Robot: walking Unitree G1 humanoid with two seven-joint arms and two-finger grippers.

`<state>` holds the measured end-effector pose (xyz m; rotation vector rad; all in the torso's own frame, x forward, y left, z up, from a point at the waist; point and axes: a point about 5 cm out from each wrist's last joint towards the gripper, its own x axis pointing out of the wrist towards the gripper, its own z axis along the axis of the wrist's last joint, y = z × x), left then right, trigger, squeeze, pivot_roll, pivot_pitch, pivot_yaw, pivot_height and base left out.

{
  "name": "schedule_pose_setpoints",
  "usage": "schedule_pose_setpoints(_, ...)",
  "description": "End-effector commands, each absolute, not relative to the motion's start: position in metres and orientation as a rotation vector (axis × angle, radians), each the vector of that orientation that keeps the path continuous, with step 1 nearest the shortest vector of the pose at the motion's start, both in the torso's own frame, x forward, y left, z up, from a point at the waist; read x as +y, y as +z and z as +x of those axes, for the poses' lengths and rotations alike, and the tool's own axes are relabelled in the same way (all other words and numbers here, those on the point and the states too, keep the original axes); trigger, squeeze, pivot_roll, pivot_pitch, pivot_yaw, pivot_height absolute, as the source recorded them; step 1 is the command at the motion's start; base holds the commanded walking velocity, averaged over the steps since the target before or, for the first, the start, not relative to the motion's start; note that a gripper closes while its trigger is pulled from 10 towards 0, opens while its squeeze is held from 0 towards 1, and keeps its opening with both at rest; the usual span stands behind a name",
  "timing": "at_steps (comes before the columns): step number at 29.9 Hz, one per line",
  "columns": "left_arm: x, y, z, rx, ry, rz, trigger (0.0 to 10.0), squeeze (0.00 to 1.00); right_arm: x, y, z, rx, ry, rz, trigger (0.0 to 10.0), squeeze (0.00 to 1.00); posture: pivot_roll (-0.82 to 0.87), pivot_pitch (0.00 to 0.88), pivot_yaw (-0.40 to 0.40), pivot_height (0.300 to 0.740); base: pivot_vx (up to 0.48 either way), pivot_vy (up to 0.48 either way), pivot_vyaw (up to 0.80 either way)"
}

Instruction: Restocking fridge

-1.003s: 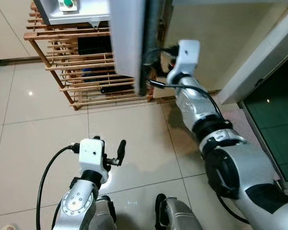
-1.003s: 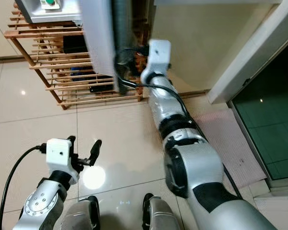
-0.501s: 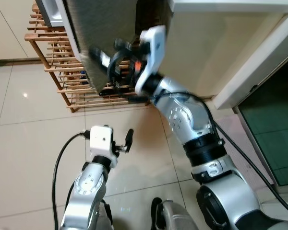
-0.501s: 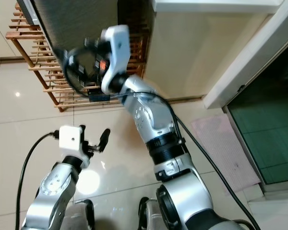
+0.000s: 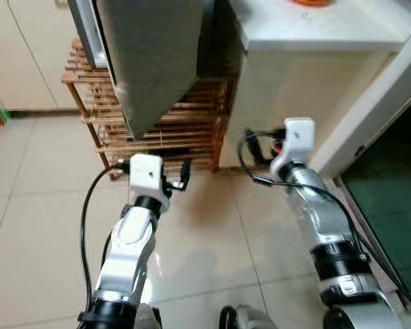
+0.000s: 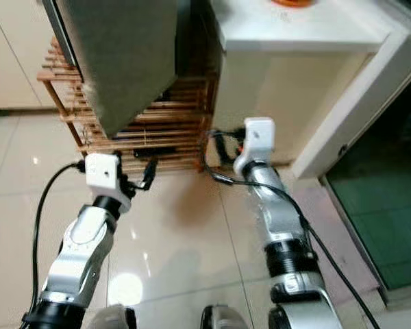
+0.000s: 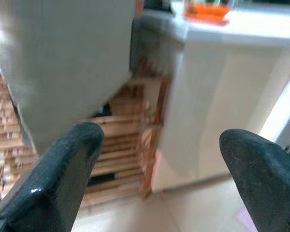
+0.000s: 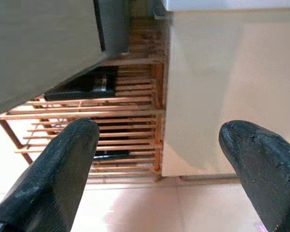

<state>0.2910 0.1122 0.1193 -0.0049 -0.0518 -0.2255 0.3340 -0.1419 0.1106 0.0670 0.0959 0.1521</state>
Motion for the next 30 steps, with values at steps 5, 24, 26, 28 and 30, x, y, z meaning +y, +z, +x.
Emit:
schedule_pose_setpoints(5, 0.109, 0.118, 0.297, -0.056, -0.251, 0.016, 10.0, 0.00, -0.136, 0.120, 0.338, 0.052, 0.145, 0.049, 10.0, 0.00, 0.02, 0.000, -0.058, 0.740, 0.375, 0.297, 0.00)
schedule_pose_setpoints(24, 0.044, 0.152, 0.351, -0.048, -0.591, 0.155, 10.0, 0.00, -0.135, 0.118, 0.322, 0.017, 0.163, -0.030, 10.0, 0.00, 0.00, 0.000, -0.051, 0.740, 0.174, 0.056, 0.00)
schedule_pose_setpoints(26, 0.035, 0.165, 0.369, -0.043, -0.587, 0.175, 10.0, 0.00, -0.148, 0.105, 0.300, 0.063, 0.130, -0.031, 10.0, 0.00, -0.06, 0.017, -0.028, 0.740, 0.000, 0.000, 0.00)
schedule_pose_setpoints(28, 0.034, 0.169, 0.375, -0.036, -0.575, 0.188, 10.0, 0.00, -0.153, 0.100, 0.290, 0.085, 0.114, -0.034, 10.0, 0.00, -0.09, 0.027, -0.022, 0.740, 0.000, 0.000, 0.00)
schedule_pose_setpoints(30, 0.035, 0.170, 0.378, -0.027, -0.562, 0.189, 10.0, 0.00, -0.157, 0.097, 0.285, 0.100, 0.098, -0.035, 10.0, 0.00, -0.10, 0.031, -0.019, 0.740, 0.000, 0.000, 0.00)
